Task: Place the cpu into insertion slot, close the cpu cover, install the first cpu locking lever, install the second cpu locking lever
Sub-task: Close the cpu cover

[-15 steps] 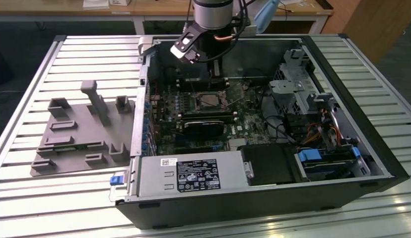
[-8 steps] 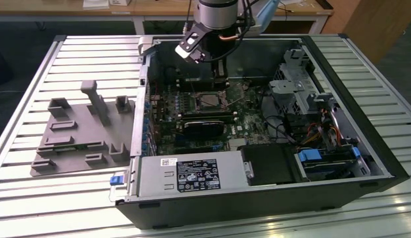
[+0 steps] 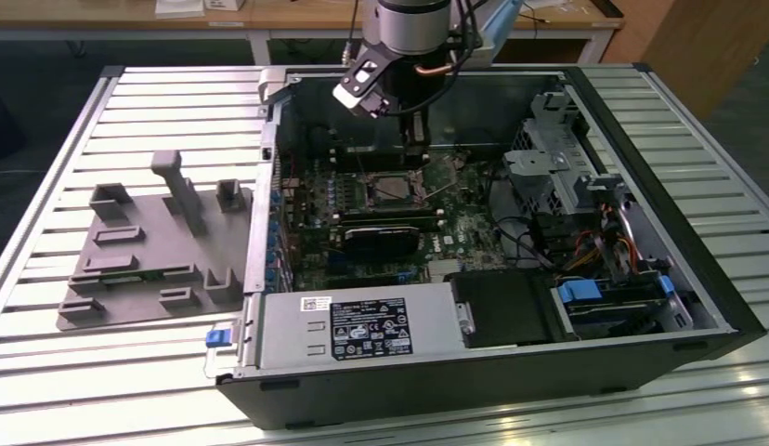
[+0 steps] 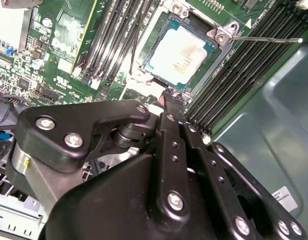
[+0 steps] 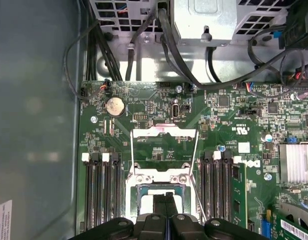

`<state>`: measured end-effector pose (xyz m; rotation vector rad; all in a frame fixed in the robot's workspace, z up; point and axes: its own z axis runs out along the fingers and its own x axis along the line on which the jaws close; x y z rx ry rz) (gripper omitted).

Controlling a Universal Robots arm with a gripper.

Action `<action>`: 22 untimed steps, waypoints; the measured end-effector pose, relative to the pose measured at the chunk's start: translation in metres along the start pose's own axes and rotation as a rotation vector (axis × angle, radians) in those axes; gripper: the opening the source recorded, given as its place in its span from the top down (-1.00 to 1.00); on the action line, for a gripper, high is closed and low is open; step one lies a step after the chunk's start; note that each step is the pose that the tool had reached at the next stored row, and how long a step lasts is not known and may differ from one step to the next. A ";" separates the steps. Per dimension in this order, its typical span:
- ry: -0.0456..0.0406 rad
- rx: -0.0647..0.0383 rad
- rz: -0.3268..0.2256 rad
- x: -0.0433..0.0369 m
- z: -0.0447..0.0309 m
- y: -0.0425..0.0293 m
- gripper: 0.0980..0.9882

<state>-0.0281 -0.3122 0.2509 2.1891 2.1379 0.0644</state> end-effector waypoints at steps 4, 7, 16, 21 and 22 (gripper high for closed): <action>0.0003 0.000 0.000 -0.0001 -0.0044 0.0004 0.99; 0.0003 0.000 0.000 -0.0002 -0.0065 0.0006 0.99; 0.0001 0.000 0.000 0.0000 -0.0064 0.0040 0.99; 0.0002 0.000 0.000 0.0004 -0.0058 0.0114 0.99; 0.0003 0.000 0.000 0.0005 -0.0056 0.0132 0.99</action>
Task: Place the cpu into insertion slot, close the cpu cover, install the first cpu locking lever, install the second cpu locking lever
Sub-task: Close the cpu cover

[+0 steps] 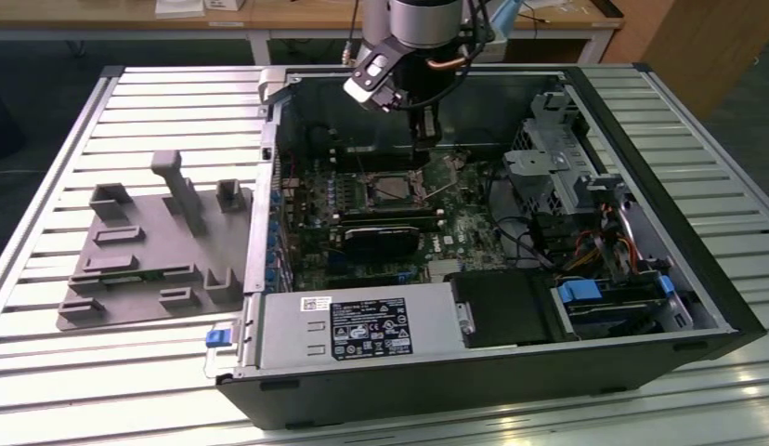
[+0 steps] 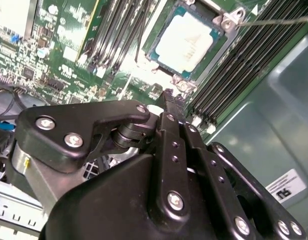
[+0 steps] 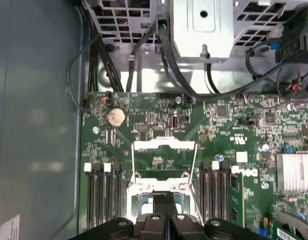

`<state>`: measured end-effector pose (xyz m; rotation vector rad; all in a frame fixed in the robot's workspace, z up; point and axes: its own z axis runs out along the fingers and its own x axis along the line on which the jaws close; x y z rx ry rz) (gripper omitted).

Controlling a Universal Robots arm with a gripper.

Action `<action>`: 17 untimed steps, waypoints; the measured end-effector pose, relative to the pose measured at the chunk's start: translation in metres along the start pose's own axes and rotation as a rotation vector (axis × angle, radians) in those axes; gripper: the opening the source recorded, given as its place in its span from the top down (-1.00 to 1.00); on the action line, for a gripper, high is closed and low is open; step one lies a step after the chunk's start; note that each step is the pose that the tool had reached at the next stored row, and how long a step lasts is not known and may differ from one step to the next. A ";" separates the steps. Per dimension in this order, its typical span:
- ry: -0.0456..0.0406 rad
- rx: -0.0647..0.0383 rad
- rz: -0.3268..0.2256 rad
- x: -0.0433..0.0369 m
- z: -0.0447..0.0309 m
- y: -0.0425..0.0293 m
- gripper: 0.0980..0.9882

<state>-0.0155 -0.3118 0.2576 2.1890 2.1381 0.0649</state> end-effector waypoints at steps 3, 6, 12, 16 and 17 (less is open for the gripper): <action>0.0000 0.000 0.000 0.0002 0.0005 0.0055 0.99; 0.0000 0.000 0.000 0.0008 0.0010 0.0119 0.99; -0.0026 0.000 0.000 0.0022 0.0022 0.0258 0.99; -0.0048 0.000 0.000 0.0031 0.0030 0.0348 0.99; -0.0051 0.000 0.000 0.0034 0.0032 0.0372 0.99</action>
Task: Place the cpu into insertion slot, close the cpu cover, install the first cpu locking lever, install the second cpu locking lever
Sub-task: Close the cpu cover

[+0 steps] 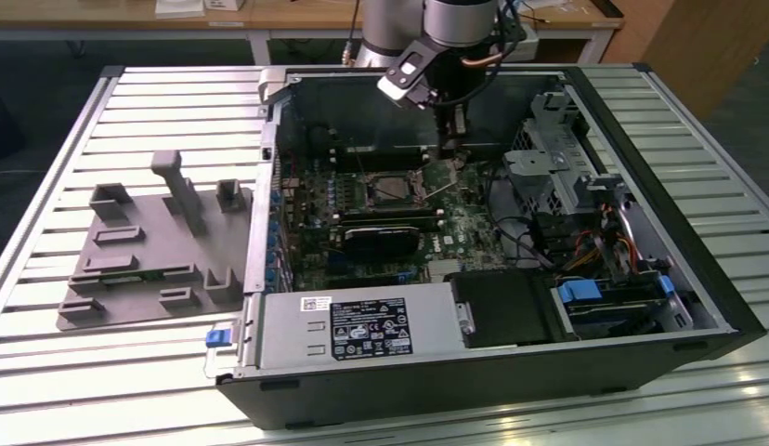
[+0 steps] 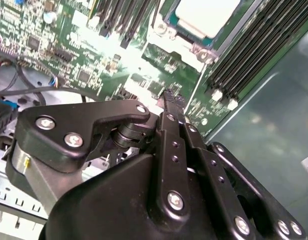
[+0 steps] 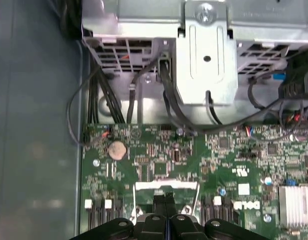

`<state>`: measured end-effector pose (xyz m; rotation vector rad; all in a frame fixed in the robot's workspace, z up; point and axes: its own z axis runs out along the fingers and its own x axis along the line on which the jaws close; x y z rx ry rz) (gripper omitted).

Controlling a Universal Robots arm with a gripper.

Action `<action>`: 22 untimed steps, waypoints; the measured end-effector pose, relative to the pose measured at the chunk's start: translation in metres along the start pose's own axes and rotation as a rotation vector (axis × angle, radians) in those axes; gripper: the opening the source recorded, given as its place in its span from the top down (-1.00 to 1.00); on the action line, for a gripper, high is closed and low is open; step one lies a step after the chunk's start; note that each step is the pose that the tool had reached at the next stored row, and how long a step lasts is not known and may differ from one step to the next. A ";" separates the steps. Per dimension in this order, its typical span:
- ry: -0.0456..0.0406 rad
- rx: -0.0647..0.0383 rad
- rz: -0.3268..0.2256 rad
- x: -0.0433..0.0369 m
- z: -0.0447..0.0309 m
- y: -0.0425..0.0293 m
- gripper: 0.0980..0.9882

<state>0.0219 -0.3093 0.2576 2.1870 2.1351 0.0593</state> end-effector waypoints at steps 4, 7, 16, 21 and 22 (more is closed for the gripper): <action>-0.0010 0.000 0.000 0.0014 0.0011 0.0086 0.99; -0.0013 0.001 0.000 0.0021 0.0032 0.0169 0.99; -0.0022 0.005 0.004 0.0028 0.0124 0.0300 0.99; -0.0024 0.006 0.006 0.0030 0.0163 0.0332 0.99; -0.0027 0.006 0.007 0.0030 0.0174 0.0335 0.99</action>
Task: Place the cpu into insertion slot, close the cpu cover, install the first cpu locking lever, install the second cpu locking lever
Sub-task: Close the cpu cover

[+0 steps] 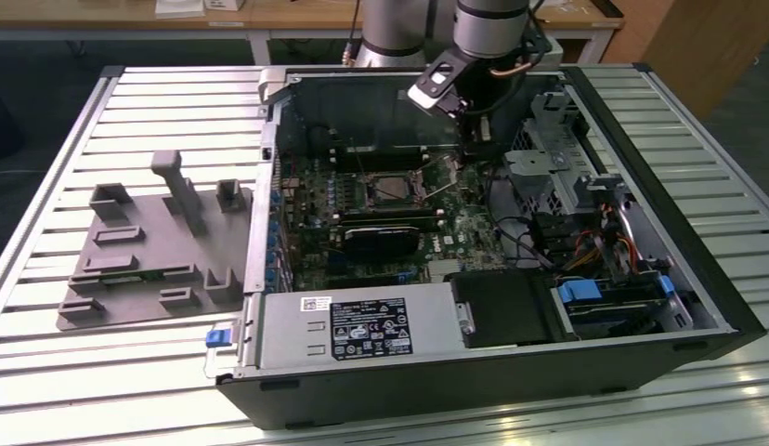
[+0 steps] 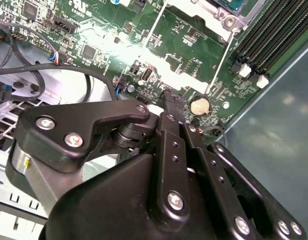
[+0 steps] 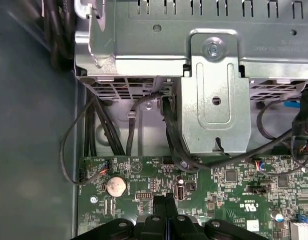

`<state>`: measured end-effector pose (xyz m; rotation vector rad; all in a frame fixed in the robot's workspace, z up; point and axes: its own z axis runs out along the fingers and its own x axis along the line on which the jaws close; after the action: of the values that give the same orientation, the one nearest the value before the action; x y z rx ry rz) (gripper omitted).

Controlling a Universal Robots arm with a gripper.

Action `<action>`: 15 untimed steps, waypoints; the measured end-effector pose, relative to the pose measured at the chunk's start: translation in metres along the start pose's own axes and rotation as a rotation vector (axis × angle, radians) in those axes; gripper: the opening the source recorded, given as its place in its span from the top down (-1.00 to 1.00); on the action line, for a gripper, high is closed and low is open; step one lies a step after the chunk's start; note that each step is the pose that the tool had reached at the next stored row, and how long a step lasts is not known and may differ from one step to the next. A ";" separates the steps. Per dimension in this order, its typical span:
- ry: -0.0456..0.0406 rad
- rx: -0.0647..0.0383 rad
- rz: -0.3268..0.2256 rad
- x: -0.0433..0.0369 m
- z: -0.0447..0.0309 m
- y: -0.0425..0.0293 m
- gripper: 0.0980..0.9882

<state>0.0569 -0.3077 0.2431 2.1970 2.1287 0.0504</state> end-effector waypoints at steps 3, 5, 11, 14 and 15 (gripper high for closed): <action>-0.0005 0.001 0.002 0.0002 0.0039 0.0011 0.99; -0.0007 0.002 0.003 0.0003 0.0069 0.0014 0.99; -0.0016 0.004 0.005 0.0004 0.0120 0.0014 0.99; -0.0018 0.004 0.005 0.0005 0.0120 0.0014 0.99; -0.0017 0.004 0.005 0.0005 0.0120 0.0014 0.99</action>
<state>0.0593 -0.3077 0.2313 2.2033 2.1245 0.0449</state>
